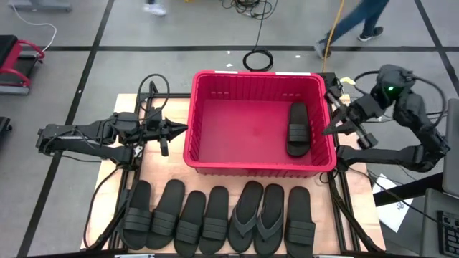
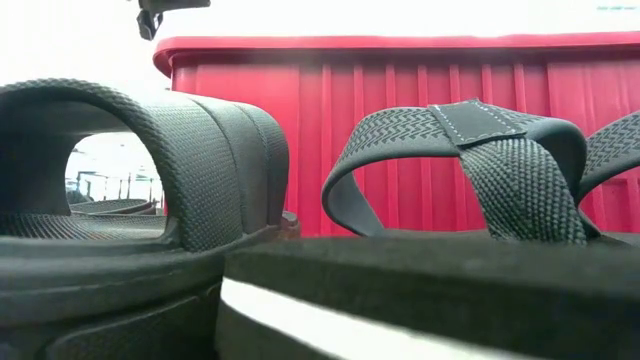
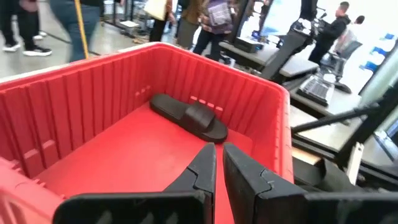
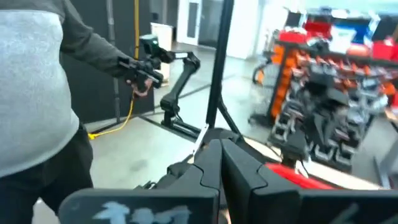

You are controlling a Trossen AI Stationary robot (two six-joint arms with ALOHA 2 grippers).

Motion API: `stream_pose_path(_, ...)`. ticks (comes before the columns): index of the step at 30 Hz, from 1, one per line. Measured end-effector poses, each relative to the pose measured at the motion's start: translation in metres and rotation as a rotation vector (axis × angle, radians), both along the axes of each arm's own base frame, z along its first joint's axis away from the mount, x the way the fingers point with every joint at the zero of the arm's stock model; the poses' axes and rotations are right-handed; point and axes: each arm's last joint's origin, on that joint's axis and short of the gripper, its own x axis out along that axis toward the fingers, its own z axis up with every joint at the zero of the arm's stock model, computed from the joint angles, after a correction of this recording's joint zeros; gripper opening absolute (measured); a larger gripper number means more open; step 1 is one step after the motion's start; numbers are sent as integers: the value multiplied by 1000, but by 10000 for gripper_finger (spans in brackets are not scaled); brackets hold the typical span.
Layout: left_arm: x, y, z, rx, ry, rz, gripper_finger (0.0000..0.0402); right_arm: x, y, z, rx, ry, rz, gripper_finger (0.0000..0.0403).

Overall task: Pick and place slides into bin
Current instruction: Put the black slide into the red container

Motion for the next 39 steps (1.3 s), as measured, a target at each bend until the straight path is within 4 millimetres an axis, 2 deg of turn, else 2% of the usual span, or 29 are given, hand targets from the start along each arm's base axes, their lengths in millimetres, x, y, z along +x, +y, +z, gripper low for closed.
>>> stream_pose_path(6,0,1,0,-1,-2,25,26,42,1,-47,77,51,79,0)
stream_pose_path(8,0,1,0,-1,-1,25,26,52,11,-52,111,0,83,0)
stream_pose_path(11,0,1,0,12,5,22,26,51,32,-45,96,-157,115,0)
stream_pose_path(14,0,0,-1,53,24,-7,26,55,55,-49,69,-176,126,0)
stream_pose_path(20,0,-1,-2,124,51,-66,26,67,99,-72,61,17,28,0)
stream_pose_path(26,-1,-2,-7,157,106,-101,26,71,135,-89,174,251,80,0)
stream_pose_path(29,-1,-2,-8,128,119,-96,26,67,148,-89,208,363,126,0)
stream_pose_path(34,-2,-2,-9,63,108,-82,26,49,166,-111,148,662,172,0)
stream_pose_path(39,-2,-2,-9,71,109,-84,26,33,184,-125,72,822,240,0)
